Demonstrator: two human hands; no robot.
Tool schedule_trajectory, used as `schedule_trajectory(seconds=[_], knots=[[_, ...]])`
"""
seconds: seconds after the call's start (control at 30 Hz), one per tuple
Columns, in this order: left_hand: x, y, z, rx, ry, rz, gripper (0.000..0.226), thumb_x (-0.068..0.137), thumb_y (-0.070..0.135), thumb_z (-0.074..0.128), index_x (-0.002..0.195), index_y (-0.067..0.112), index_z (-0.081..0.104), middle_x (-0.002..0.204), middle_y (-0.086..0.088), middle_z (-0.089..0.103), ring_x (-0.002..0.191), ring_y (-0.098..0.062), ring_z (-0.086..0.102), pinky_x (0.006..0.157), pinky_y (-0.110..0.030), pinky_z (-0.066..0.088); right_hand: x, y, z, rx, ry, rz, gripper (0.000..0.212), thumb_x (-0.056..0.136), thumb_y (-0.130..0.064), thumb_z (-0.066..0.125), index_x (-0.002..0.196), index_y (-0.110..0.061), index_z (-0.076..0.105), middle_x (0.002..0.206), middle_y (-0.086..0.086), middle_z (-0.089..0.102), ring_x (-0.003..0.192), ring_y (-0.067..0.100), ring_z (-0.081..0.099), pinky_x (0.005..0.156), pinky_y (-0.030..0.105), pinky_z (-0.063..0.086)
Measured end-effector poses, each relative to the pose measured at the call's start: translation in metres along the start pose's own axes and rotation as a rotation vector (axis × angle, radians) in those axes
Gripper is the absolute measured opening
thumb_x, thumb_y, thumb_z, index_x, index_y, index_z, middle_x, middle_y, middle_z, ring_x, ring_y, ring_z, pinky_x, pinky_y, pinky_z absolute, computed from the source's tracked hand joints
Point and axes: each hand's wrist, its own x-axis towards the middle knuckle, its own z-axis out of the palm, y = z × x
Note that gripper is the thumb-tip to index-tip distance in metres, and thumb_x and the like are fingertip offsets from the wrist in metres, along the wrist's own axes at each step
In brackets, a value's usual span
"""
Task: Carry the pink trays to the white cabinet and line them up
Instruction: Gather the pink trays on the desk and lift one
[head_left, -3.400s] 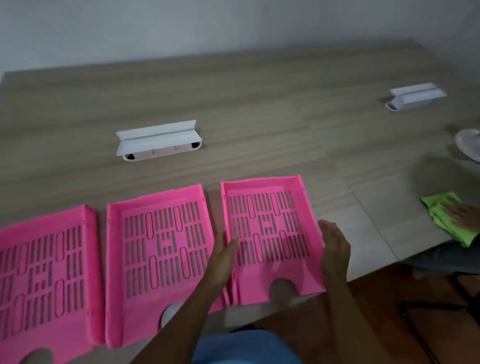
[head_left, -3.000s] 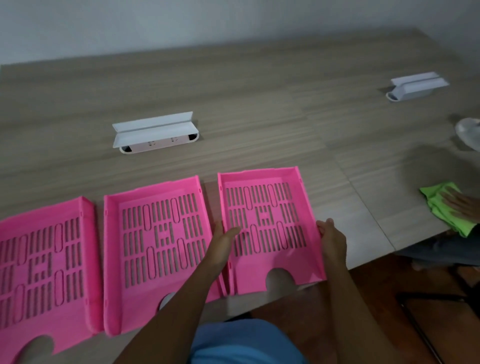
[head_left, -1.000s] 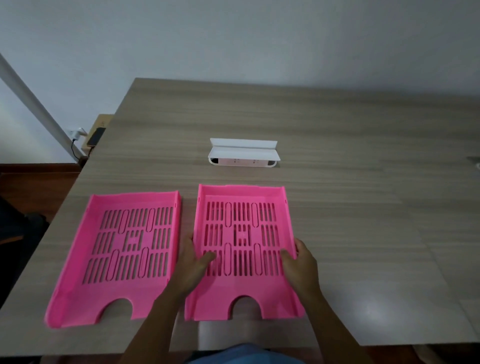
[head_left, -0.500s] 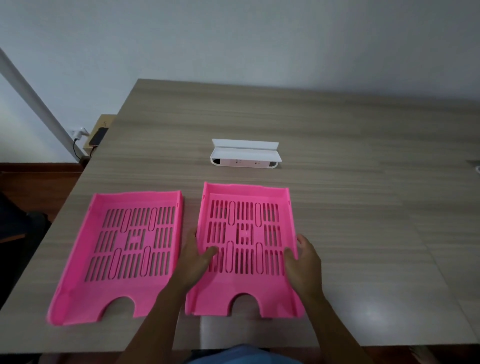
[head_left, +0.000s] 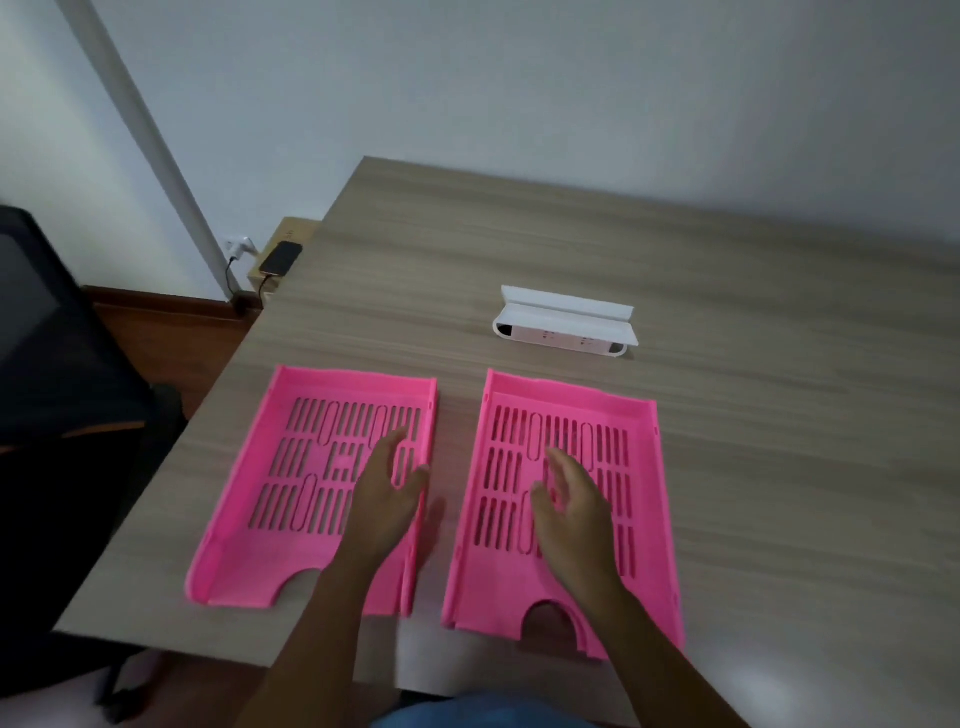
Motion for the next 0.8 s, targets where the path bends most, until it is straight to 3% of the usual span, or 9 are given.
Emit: schedule_trajectory(seconds=[0.23, 0.37, 0.5, 0.57, 0.6, 0.7, 0.8], knots=[[0.013, -0.027, -0.073, -0.016, 0.153, -0.074, 0.055, 0.095, 0.022, 0.059, 0.147, 0.021, 0.04, 0.154, -0.008, 0.042, 0.135, -0.027, 0.045, 0.109, -0.05, 0.039, -0.004, -0.052, 0.079, -0.044, -0.196, -0.104, 0.055, 0.097, -0.02, 0.055, 0.15, -0.015, 0.042, 0.153, 0.002, 0.047, 0.139, 0.014, 0.043, 0.118, 0.04, 0.035], [0.021, -0.047, -0.111, 0.031, 0.188, -0.107, 0.053, 0.096, 0.013, 0.057, 0.147, 0.012, 0.041, 0.143, -0.01, 0.052, 0.114, -0.014, 0.048, 0.092, -0.031, 0.041, -0.004, -0.064, 0.124, -0.102, -0.299, -0.041, 0.064, 0.095, -0.019, 0.055, 0.155, -0.01, 0.032, 0.161, 0.008, 0.034, 0.148, 0.021, 0.032, 0.122, 0.029, 0.02], [0.03, -0.07, -0.142, 0.105, 0.255, -0.183, 0.061, 0.093, 0.011, 0.059, 0.148, 0.001, 0.033, 0.145, -0.007, 0.04, 0.13, -0.022, 0.043, 0.103, -0.039, 0.037, -0.009, -0.058, 0.158, -0.149, -0.375, 0.112, 0.082, 0.091, -0.022, 0.056, 0.159, -0.008, 0.013, 0.167, 0.014, 0.015, 0.154, 0.029, 0.017, 0.124, 0.042, 0.019], [0.036, -0.091, -0.155, 0.105, 0.216, -0.313, 0.071, 0.091, 0.015, 0.06, 0.15, 0.0, 0.025, 0.151, -0.013, 0.036, 0.134, -0.033, 0.043, 0.104, -0.048, 0.042, -0.013, -0.057, 0.165, -0.151, -0.418, 0.233, 0.092, 0.092, -0.02, 0.058, 0.159, -0.004, -0.003, 0.169, 0.015, 0.0, 0.155, 0.03, 0.007, 0.126, 0.04, 0.012], [0.037, -0.1, -0.159, 0.09, 0.173, -0.379, 0.067, 0.09, 0.016, 0.061, 0.147, -0.002, 0.03, 0.144, -0.015, 0.043, 0.126, -0.036, 0.05, 0.096, -0.049, 0.049, -0.014, -0.055, 0.167, -0.144, -0.441, 0.285, 0.096, 0.093, -0.02, 0.059, 0.158, -0.003, -0.01, 0.169, 0.016, -0.005, 0.156, 0.031, 0.005, 0.125, 0.037, 0.01], [0.033, -0.118, -0.163, 0.075, 0.019, -0.423, 0.025, 0.091, 0.014, 0.058, 0.112, 0.0, 0.058, 0.109, -0.014, 0.065, 0.092, -0.032, 0.068, 0.068, -0.038, 0.055, -0.014, -0.048, 0.173, -0.173, -0.429, 0.344, 0.095, 0.095, -0.023, 0.057, 0.157, 0.0, -0.011, 0.169, 0.018, -0.002, 0.154, 0.034, 0.016, 0.119, 0.032, 0.02], [0.025, -0.118, -0.167, 0.045, -0.005, -0.394, 0.025, 0.093, 0.018, 0.057, 0.118, 0.013, 0.053, 0.102, -0.001, 0.063, 0.081, -0.015, 0.061, 0.064, -0.03, 0.046, -0.015, -0.048, 0.175, -0.256, -0.356, 0.284, 0.088, 0.095, -0.025, 0.057, 0.159, -0.001, 0.001, 0.168, 0.018, 0.011, 0.15, 0.034, 0.027, 0.116, 0.032, 0.028]])
